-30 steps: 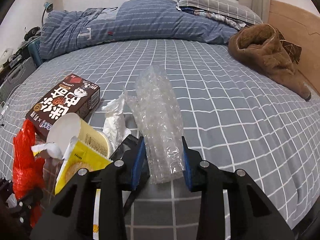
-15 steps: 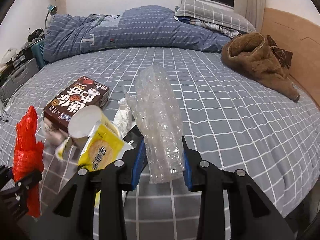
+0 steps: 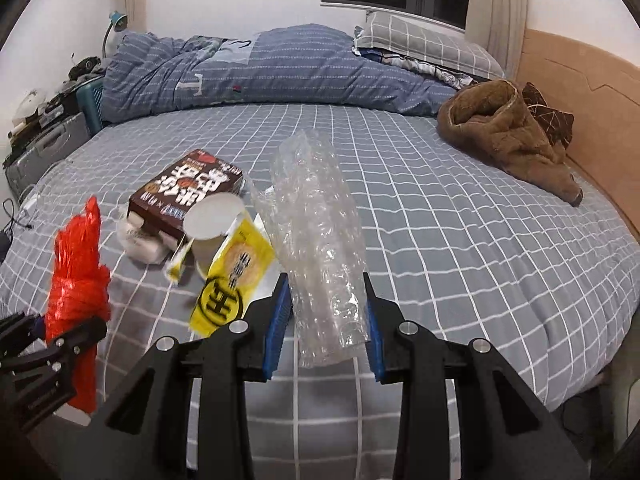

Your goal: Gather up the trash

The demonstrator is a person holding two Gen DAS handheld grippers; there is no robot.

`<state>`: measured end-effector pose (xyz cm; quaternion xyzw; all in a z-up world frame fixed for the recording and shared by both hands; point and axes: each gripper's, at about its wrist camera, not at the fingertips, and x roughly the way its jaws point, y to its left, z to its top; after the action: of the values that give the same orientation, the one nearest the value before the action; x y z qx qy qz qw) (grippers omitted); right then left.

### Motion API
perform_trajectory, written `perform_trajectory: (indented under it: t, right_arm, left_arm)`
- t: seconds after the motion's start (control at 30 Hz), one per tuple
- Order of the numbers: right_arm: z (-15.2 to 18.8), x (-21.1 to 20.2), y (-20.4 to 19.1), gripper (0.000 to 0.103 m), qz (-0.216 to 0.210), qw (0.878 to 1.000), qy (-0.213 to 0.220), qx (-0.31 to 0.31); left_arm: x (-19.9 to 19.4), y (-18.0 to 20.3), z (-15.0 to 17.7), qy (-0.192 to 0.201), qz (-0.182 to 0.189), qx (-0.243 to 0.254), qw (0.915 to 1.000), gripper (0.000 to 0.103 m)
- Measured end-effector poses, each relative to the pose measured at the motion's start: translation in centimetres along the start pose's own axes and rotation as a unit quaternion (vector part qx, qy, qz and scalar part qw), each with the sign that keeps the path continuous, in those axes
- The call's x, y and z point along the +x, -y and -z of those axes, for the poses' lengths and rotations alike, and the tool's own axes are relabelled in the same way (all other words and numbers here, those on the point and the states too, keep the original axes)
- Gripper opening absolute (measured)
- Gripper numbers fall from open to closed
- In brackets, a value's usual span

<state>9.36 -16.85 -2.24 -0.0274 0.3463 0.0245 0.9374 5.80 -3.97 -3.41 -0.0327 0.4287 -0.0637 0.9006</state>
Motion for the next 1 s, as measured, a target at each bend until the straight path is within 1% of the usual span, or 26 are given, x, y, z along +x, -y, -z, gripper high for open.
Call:
perform_trajectory:
  t: [0.17,0.53,0.73,1.0]
  right_arm:
    - [1.3,-1.4,-0.3,0.031,-0.006,1.0,-0.002,0.004]
    - [4.2,-4.3,-1.7,0.03,-0.012,1.0,-0.008,-0.009]
    - [5.8,-5.8,-2.5,0.03,-0.017,1.0,-0.011,-0.013]
    - [8.0,-7.9,-3.6,0.03,-0.024,0.999,-0.017,-0.018]
  left_arm:
    - [-0.6,0.3,0.7,0.001,-0.003,0.004,1.0,0.043]
    - [-2.3,0.4,2.5,-0.002,-0.004,0.007,1.0,0.043]
    - [-3.5,0.6,4.0,-0.001,-0.014,0.015,0.9998,0.043]
    - [-4.7,0.0,6.2,-0.01,-0.013,0.012,0.9998,0.043]
